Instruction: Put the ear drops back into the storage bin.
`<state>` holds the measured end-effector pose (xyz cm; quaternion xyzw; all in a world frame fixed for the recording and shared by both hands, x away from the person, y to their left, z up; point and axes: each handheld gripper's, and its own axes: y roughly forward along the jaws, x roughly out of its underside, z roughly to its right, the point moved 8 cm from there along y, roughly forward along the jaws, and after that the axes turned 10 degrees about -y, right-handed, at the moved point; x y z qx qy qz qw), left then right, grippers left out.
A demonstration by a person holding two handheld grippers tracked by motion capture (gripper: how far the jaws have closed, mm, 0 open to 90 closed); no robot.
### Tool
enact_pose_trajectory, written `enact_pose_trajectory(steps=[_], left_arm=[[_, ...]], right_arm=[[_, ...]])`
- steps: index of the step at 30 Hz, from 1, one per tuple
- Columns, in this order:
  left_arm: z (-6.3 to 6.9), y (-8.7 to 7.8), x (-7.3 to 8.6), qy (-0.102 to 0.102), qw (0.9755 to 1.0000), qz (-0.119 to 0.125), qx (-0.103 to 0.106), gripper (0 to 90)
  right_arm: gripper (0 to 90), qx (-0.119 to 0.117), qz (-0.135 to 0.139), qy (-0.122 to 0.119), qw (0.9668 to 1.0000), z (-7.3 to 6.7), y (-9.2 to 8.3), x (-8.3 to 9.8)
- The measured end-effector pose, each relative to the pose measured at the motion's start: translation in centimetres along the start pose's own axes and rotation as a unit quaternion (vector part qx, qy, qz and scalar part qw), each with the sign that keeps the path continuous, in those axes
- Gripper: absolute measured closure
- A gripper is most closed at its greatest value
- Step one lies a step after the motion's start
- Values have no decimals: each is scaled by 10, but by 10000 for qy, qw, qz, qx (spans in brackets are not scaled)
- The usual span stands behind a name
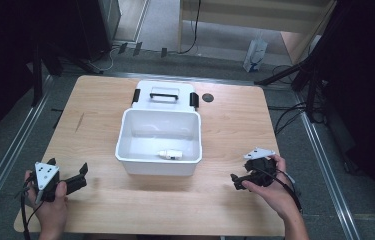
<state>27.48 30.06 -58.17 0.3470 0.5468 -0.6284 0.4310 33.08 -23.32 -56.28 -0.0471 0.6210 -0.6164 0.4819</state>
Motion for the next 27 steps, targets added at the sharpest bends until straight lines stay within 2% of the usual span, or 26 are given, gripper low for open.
enact_pose_trajectory(steps=[5,9,12,14,15,19,24,27], left_arm=[[0,0,0,7,10000,4,-4,5],[0,0,0,6,10000,1,-9,5],[0,0,0,10,10000,-3,-14,5],[0,0,0,13,10000,1,-12,5],[0,0,0,13,10000,0,-13,5],[0,0,0,8,10000,-3,-17,5],[0,0,0,15,10000,-3,-20,5],[0,0,0,18,10000,3,-21,5]], right_arm=[[0,-7,257,230,9994,-3,7,12],[0,24,584,509,9970,-2,6,16],[0,76,805,688,9944,0,6,20],[0,123,991,850,9914,1,5,24],[0,123,991,850,9914,1,5,24],[0,118,1230,1083,9864,2,4,30],[0,136,1391,1255,9822,2,5,39],[0,128,1517,1403,9783,1,7,45]])
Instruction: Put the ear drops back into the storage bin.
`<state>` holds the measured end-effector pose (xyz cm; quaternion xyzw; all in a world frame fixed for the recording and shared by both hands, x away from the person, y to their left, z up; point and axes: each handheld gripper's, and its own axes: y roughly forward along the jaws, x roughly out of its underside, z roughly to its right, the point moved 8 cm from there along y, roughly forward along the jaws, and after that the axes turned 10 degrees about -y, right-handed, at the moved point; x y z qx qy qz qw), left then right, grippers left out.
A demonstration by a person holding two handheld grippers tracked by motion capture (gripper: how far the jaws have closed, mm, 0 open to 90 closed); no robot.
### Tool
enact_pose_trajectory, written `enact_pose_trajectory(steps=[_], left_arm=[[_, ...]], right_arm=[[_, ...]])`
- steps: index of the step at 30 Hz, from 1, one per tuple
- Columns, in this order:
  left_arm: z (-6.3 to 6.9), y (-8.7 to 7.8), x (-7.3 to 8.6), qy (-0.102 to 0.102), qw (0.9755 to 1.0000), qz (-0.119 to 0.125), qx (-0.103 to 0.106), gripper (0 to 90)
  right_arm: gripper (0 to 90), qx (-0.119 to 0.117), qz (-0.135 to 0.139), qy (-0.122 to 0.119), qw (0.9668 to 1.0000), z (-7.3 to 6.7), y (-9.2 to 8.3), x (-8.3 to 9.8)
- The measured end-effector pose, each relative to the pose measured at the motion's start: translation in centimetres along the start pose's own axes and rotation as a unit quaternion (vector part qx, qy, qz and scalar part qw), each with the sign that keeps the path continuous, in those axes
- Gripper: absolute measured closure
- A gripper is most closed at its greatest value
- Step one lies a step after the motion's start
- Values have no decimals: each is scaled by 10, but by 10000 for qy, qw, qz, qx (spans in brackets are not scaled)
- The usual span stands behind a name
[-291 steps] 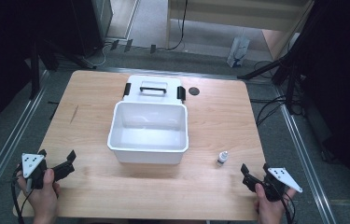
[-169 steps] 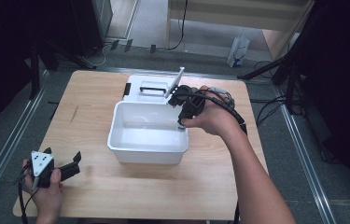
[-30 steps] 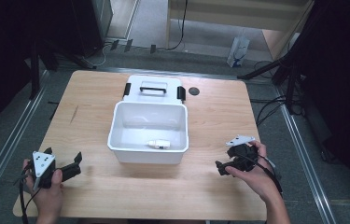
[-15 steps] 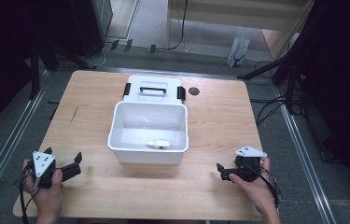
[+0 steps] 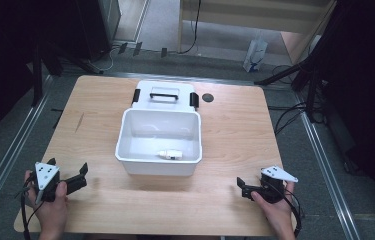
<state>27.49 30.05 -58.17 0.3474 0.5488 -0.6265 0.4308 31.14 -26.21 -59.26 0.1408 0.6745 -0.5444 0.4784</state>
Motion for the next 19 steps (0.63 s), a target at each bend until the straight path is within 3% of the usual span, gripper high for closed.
enact_pose_trajectory(steps=[6,9,19], left_arm=[[0,0,0,14,10000,0,-23,5],[0,0,0,21,10000,-1,-31,5],[0,0,0,16,10000,-2,-26,5]], right_arm=[[0,-9,457,301,9985,3,-7,1],[0,-9,650,565,9963,8,-10,1],[0,-31,608,677,9959,7,-10,2]])
